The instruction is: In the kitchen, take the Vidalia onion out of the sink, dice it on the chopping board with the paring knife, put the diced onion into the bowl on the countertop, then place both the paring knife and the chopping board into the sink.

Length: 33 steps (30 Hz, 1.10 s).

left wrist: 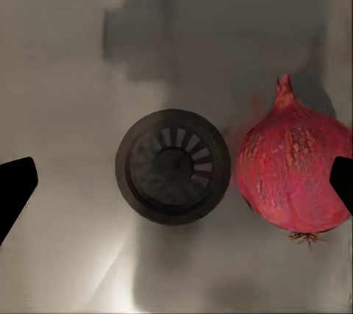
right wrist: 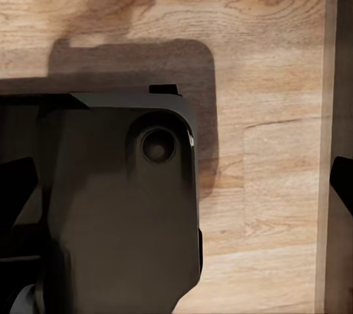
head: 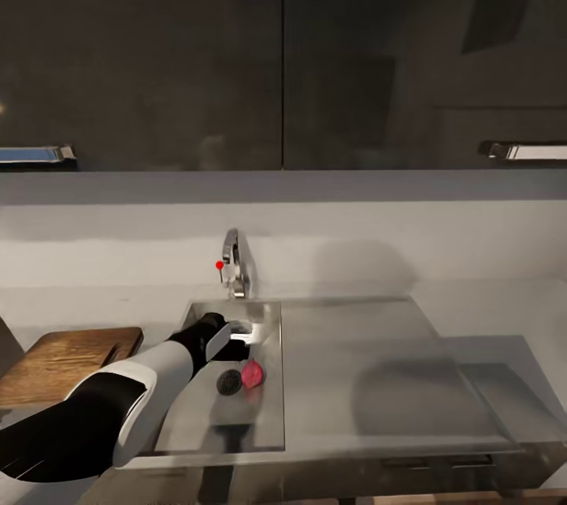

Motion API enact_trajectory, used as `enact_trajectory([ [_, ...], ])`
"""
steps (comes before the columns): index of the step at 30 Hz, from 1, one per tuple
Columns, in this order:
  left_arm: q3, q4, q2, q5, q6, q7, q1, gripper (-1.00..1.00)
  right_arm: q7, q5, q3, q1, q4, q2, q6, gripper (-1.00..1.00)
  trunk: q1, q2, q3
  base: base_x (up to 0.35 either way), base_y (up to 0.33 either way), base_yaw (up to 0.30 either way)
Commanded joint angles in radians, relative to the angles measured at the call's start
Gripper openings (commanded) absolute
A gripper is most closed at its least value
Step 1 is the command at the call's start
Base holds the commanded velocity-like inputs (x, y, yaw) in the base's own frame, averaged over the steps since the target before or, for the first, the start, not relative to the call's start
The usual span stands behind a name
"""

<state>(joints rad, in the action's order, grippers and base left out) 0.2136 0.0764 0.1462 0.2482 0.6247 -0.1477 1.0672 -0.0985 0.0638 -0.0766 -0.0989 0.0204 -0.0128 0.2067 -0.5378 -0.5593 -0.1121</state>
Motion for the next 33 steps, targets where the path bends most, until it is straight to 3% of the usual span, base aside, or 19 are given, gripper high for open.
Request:
enact_trajectory([
  [1,0.007,0.024,0.000,0.011,0.007,-0.007,0.000,1.00,-0.003,0.007,-0.008,-0.001,-0.001,-0.001,0.003,1.00,0.000,-0.002,-0.003,0.000,0.000,0.000],
  [4,0.009,0.073,0.002,0.011,0.011,-0.009,0.000,1.00,-0.003,0.007,-0.008,-0.001,0.000,-0.001,0.003,1.00,0.000,-0.002,-0.006,0.000,0.000,0.000],
  [16,0.013,0.078,0.007,0.012,0.013,-0.007,0.000,1.00,-0.003,0.007,-0.007,-0.001,0.000,-0.003,0.003,1.00,0.000,-0.002,-0.007,0.000,0.000,0.000],
  [24,0.013,0.065,0.007,0.013,0.012,0.090,0.000,1.00,-0.003,0.007,-0.006,-0.001,0.000,-0.005,0.003,1.00,0.000,-0.002,-0.007,0.000,0.000,0.000],
  [33,0.014,0.062,0.007,0.013,0.012,0.113,0.000,1.00,-0.003,0.007,-0.007,-0.001,0.000,-0.005,0.003,1.00,0.000,-0.002,-0.007,0.000,0.000,0.000],
])
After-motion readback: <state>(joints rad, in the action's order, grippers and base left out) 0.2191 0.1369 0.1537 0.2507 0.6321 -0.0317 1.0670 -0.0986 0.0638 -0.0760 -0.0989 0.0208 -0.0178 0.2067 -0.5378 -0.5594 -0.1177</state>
